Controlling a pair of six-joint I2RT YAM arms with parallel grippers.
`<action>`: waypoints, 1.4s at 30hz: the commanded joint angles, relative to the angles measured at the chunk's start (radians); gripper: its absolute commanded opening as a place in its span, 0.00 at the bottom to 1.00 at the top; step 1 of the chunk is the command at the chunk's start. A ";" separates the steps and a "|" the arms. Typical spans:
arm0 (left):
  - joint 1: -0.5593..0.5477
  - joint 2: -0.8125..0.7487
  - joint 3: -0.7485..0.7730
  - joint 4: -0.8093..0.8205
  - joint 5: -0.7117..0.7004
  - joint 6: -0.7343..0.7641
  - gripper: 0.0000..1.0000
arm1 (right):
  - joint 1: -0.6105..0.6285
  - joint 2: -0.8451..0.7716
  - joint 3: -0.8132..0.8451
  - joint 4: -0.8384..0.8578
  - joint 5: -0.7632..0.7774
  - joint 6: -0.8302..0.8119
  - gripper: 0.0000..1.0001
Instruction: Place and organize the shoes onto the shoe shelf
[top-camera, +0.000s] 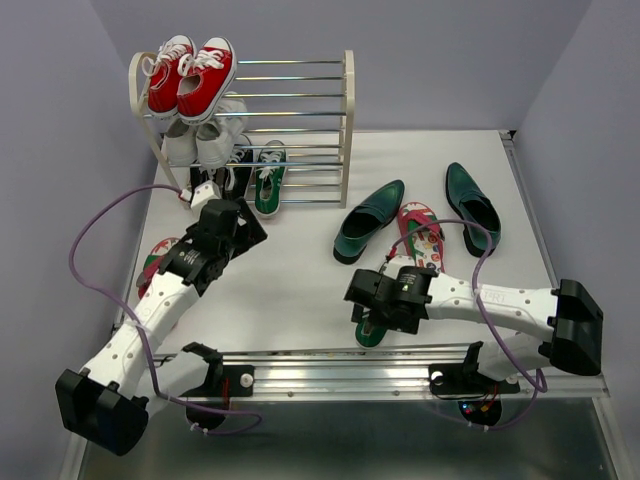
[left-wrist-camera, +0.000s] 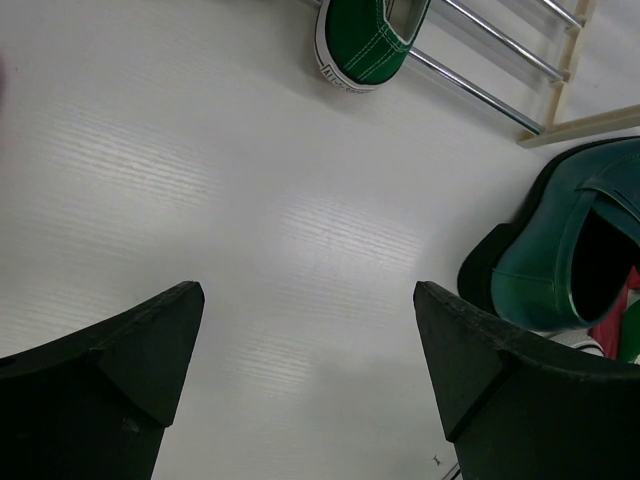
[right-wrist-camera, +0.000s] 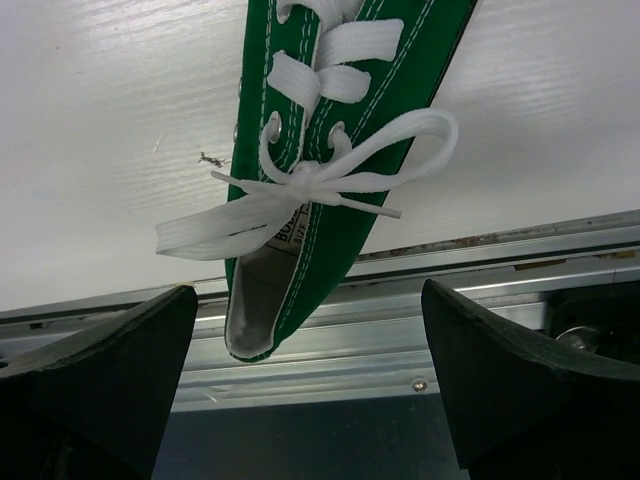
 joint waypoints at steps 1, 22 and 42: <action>-0.003 -0.038 -0.023 0.027 0.015 0.020 0.99 | 0.016 -0.029 -0.025 -0.036 0.042 0.127 1.00; -0.005 -0.064 -0.043 0.042 0.025 0.018 0.99 | 0.026 -0.026 -0.132 0.059 -0.029 0.166 0.91; -0.003 -0.057 -0.046 0.051 0.030 0.021 0.99 | 0.026 -0.140 -0.135 0.021 -0.045 0.138 0.93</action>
